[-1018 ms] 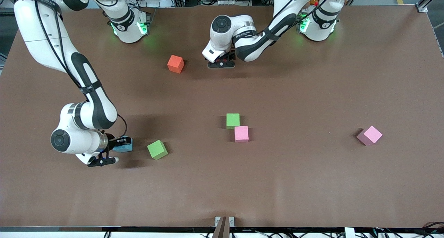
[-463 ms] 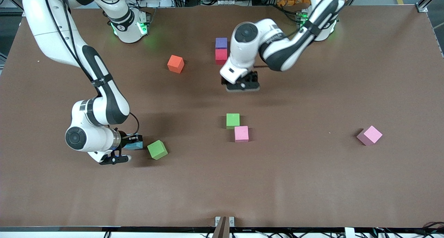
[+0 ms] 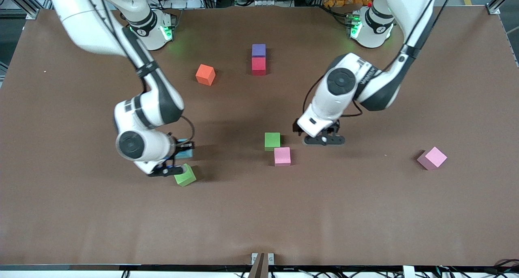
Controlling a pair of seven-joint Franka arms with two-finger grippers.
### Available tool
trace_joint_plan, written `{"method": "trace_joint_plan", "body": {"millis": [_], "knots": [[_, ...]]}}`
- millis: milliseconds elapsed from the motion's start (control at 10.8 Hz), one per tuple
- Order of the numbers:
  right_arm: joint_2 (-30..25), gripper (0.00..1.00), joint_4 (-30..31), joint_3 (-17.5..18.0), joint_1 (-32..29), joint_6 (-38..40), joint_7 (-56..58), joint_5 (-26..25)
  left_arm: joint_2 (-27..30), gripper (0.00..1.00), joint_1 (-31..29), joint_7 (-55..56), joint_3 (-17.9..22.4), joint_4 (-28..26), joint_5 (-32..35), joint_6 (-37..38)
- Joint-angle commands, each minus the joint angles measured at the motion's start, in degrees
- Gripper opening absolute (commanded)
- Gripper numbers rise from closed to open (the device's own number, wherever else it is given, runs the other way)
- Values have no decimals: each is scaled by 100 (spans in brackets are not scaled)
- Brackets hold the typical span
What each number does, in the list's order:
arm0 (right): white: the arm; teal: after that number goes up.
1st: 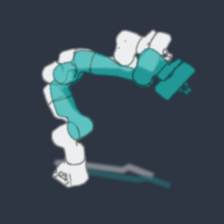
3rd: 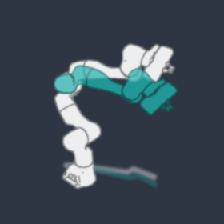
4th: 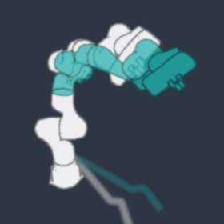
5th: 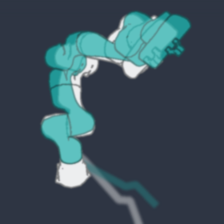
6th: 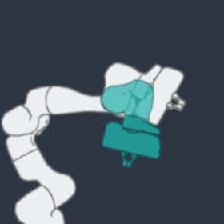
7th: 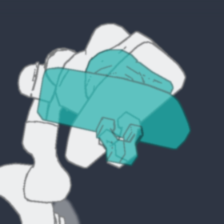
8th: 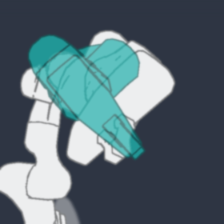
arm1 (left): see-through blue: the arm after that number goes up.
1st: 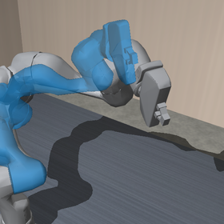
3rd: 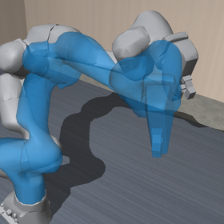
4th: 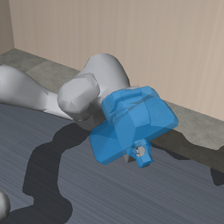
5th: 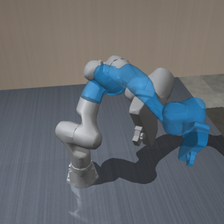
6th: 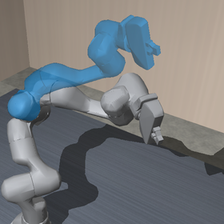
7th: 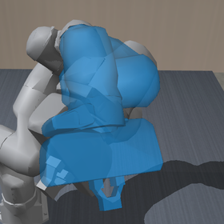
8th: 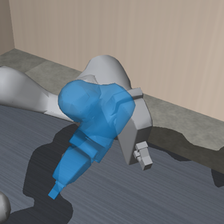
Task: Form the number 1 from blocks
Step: 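Release the magenta cube while the right gripper lifts the cyan cube, then place the cyan cube beside the magenta cube while the left gripper grasps the green cube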
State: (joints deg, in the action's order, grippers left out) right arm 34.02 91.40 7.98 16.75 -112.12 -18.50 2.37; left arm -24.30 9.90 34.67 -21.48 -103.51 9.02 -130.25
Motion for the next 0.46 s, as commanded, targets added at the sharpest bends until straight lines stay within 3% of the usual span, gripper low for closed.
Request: {"method": "trace_joint_plan", "body": {"millis": [0, 370], "knots": [[-194, 0, 256, -16, 704, -247, -843, 332, -294, 100, 467, -504, 607, 611, -460, 96], [-308, 0, 1114, -16, 2039, -1458, -2530, 475, -830, 100, 1337, -620, 1478, 1307, -1286, 96]]}}
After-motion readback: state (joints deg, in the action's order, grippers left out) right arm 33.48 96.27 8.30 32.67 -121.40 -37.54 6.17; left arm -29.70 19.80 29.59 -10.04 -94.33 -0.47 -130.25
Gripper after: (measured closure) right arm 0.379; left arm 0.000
